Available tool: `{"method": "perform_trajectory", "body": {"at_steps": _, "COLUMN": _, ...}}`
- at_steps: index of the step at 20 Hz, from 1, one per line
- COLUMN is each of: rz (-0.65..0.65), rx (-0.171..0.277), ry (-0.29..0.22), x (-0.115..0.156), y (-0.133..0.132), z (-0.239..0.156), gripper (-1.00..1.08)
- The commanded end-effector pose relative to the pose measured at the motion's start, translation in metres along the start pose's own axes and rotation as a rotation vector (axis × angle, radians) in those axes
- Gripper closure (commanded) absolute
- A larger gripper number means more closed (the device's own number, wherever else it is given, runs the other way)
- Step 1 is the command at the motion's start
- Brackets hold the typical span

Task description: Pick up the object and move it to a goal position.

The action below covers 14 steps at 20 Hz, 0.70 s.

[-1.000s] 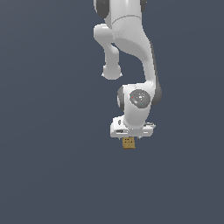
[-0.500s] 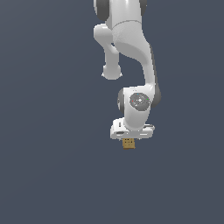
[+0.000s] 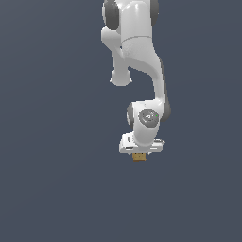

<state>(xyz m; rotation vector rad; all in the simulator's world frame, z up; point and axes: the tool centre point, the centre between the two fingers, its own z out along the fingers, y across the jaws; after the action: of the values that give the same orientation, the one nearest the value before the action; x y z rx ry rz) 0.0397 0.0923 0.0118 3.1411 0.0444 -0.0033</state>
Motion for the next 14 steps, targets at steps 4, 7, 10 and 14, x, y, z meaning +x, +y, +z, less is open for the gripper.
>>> {"method": "perform_trajectory", "body": {"at_steps": 4, "rz": 0.0, "rx": 0.0, "ry": 0.002, "x": 0.0012, "y": -0.0002, "z": 0.0012, "gripper": 1.08}}
{"method": "perform_trajectory", "body": {"at_steps": 7, "rz": 0.0, "rx": 0.0, "ry": 0.002, "x": 0.0012, "y": -0.0002, "z": 0.0012, "gripper": 1.08}}
{"method": "perform_trajectory", "body": {"at_steps": 10, "rz": 0.0, "rx": 0.0, "ry": 0.002, "x": 0.0012, "y": -0.0002, "z": 0.0012, "gripper": 1.08}}
{"method": "perform_trajectory", "body": {"at_steps": 14, "rz": 0.0, "rx": 0.0, "ry": 0.002, "x": 0.0004, "y": -0.0008, "z": 0.0006, "gripper": 1.08}}
